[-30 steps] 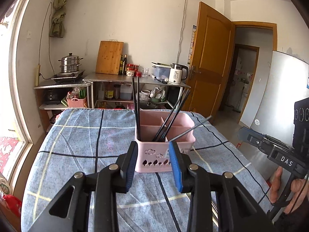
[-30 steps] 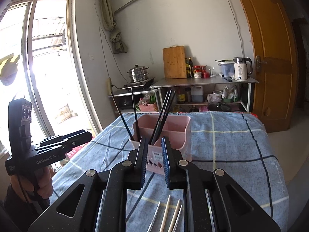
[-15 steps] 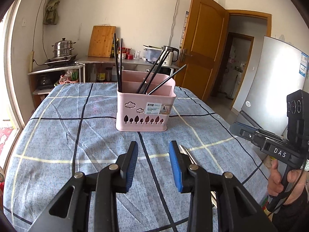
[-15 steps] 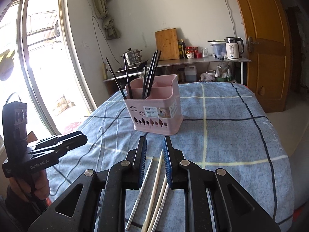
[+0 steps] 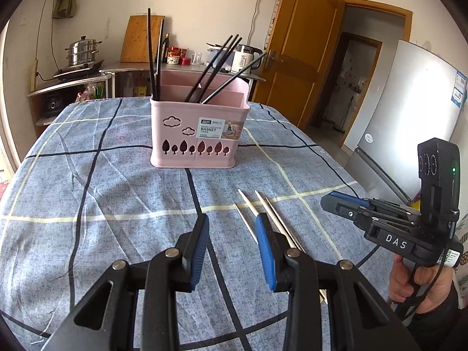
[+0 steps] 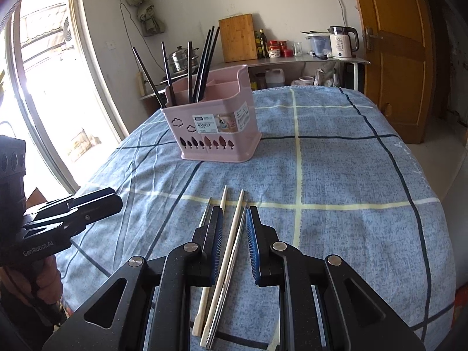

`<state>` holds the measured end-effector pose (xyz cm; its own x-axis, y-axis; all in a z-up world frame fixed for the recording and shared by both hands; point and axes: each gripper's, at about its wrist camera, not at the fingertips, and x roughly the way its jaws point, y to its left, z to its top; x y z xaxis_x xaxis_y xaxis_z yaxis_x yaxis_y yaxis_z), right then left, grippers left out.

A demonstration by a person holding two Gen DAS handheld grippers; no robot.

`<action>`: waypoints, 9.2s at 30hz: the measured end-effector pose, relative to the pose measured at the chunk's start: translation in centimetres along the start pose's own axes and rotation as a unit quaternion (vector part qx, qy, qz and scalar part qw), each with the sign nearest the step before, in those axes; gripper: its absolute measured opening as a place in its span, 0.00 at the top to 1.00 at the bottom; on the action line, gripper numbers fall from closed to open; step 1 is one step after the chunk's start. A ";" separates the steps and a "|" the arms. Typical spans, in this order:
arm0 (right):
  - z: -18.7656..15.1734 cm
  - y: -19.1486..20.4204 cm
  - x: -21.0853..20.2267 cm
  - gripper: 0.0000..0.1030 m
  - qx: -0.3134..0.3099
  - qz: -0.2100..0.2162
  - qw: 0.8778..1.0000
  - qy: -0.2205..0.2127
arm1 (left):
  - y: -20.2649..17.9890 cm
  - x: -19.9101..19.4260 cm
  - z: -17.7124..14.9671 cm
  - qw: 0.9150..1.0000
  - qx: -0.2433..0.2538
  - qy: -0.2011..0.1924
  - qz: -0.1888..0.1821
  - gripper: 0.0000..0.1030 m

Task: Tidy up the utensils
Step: 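Move both tools back from the basket to the chopstick row, then close the left tool on a black chopstick while the right tool grasps another, then lift the left tool's chopstick over the pink basket while the right tool carries its own, then lower both tools' chopsticks into the basket and open both tools, then move both tools back from the basket to the wooden chopsticks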

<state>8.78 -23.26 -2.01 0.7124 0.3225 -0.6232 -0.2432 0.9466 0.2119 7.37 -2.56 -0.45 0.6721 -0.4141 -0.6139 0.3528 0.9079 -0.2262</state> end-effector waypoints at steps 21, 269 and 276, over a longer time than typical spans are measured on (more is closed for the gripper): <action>-0.9 -0.1 5.8 0.85 0.001 -0.008 0.997 0.083 | -1.3 7.6 -0.2 0.995 -0.019 0.097 -0.013 0.66; -1.1 0.8 6.7 0.88 -0.028 -0.006 0.995 0.094 | 2.3 1.1 1.4 1.000 -0.004 0.012 0.020 0.75; -1.2 0.9 6.9 0.92 -0.044 -0.011 0.994 0.099 | 1.5 2.8 1.6 0.999 -0.005 0.033 0.001 0.75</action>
<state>12.66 -20.14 -6.99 0.5774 0.2872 -0.7643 -0.2915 0.9469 0.1357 10.80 -2.49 -1.25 0.6281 -0.4083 -0.6624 0.3453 0.9091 -0.2330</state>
